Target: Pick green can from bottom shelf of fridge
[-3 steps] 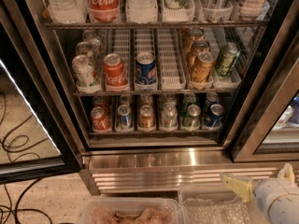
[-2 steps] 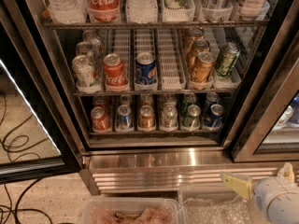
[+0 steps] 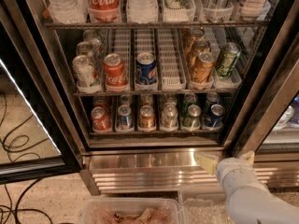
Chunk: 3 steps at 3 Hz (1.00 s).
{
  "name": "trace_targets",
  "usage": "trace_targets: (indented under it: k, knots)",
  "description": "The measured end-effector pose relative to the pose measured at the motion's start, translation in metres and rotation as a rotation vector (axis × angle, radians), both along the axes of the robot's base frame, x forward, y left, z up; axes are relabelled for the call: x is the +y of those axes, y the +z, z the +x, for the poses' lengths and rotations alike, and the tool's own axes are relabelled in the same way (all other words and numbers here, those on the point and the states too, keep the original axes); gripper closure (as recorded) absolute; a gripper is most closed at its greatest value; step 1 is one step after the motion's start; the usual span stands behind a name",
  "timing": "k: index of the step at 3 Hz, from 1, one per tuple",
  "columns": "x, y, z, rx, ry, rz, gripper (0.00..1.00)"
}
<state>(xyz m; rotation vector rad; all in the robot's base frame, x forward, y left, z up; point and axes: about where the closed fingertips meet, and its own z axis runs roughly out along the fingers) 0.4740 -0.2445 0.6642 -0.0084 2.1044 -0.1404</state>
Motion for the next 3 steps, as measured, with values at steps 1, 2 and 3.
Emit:
trace_targets:
  k: [1,2,3]
  knots:
    - [-0.0186,0.0011,0.0005,-0.023,-0.085,-0.001,0.00]
    - [-0.0184,0.0015,0.0006,-0.023,-0.085,-0.002,0.00]
    - [-0.0125,0.0031,0.0083,-0.039,-0.089,-0.012,0.00]
